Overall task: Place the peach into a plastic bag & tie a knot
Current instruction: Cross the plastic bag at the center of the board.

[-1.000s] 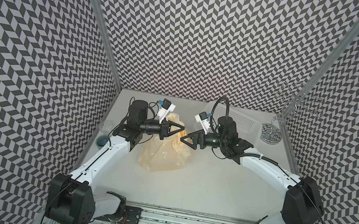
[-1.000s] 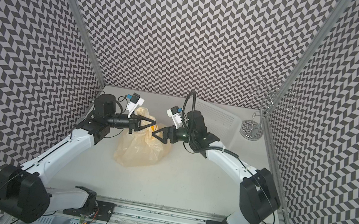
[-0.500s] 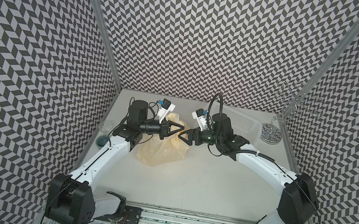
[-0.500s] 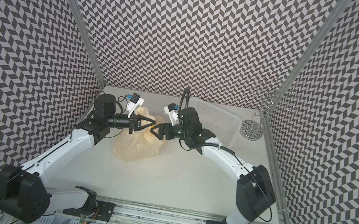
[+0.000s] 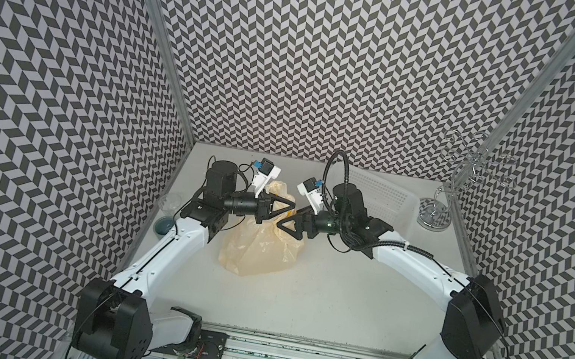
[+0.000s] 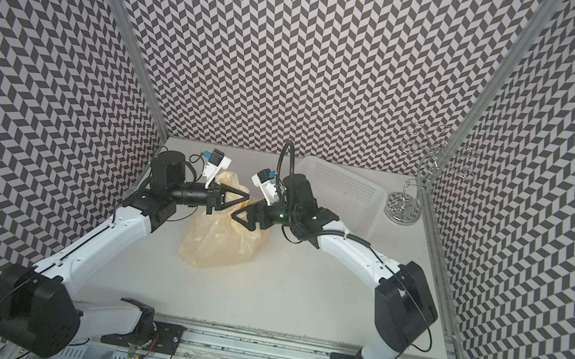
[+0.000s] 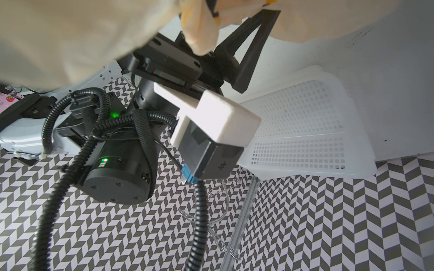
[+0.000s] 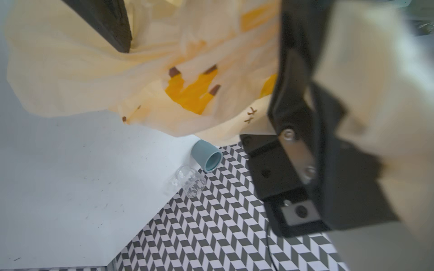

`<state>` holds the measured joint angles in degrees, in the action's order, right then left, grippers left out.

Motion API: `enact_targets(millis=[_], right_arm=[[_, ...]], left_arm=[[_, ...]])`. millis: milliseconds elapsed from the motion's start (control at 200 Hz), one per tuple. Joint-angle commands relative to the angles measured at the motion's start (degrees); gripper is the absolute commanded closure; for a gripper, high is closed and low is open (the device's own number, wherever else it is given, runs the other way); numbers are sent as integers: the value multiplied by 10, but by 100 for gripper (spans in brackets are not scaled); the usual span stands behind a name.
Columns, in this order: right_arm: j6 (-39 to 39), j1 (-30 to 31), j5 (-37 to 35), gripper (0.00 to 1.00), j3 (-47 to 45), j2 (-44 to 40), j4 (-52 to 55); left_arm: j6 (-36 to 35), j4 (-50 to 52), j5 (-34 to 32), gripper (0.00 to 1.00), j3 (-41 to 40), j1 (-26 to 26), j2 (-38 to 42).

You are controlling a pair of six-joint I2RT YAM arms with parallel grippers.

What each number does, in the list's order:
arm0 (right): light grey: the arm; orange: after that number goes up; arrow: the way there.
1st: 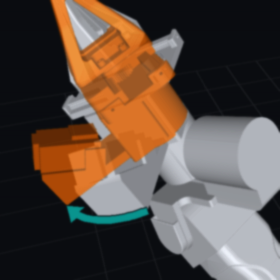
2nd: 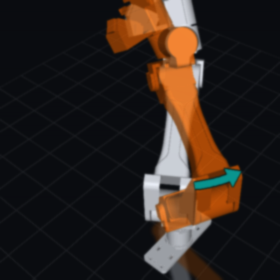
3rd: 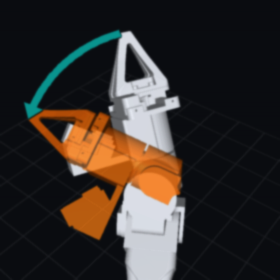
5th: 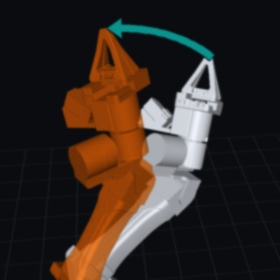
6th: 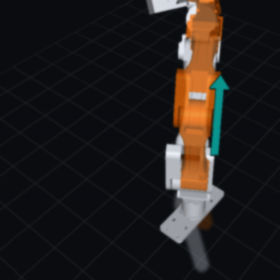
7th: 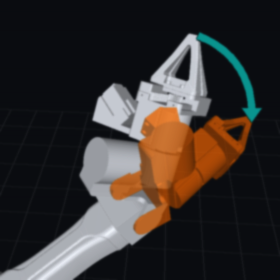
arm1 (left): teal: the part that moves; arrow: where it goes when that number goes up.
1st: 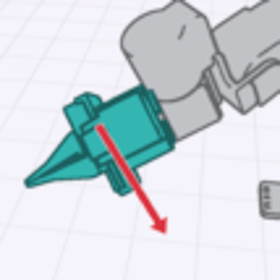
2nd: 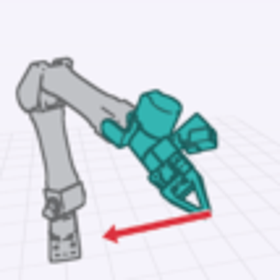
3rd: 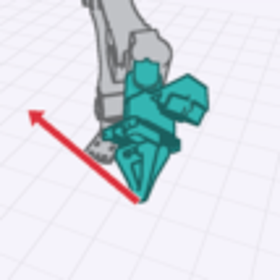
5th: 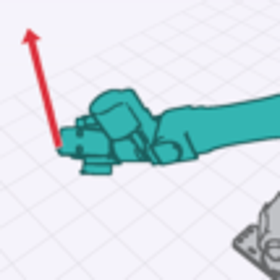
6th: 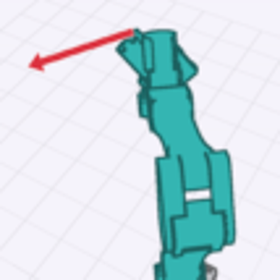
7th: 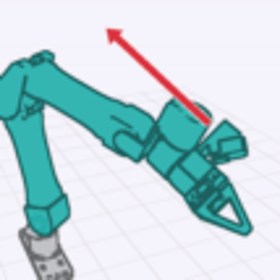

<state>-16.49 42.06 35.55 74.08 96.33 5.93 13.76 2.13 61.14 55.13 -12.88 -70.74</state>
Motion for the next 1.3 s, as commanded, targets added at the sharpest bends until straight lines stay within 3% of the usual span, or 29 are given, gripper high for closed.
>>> enact_targets(millis=[0,120,411,466,516,631,696,806,961,1082,1192,1297], right_arm=[[16,5,-48,16,-8,8,-50],[14,4,-62,30,-20,9,-121],[29,5,-81,36,-29,42,-199],[28,5,-82,41,-33,48,-215],[18,5,-89,51,-35,51,-232],[-58,-2,-138,87,-32,59,-263],[-105,-21,-151,100,-26,67,-256],[-144,-40,-133,100,-51,62,-313],[-107,-40,-136,100,-35,57,-256],[-70,-41,-116,100,-51,33,-236],[-45,-41,-92,100,-51,22,-204],[-22,-42,-98,100,-54,9,-183]], left_arm=[[11,-28,16,100,0,-5,20],[22,-40,20,100,-9,-5,14],[26,-42,20,100,-12,-8,4],[27,-42,18,100,-11,-8,0],[29,-45,18,100,-12,-10,-3],[31,-37,11,100,-9,-20,-6],[24,-13,0,98,-11,-29,6],[11,16,-19,89,-35,-32,41],[-32,92,-44,62,-22,-28,69],[-51,112,-97,42,-15,14,110],[-84,97,-156,33,-38,12,151],[-109,100,-208,31,-57,12,165]])
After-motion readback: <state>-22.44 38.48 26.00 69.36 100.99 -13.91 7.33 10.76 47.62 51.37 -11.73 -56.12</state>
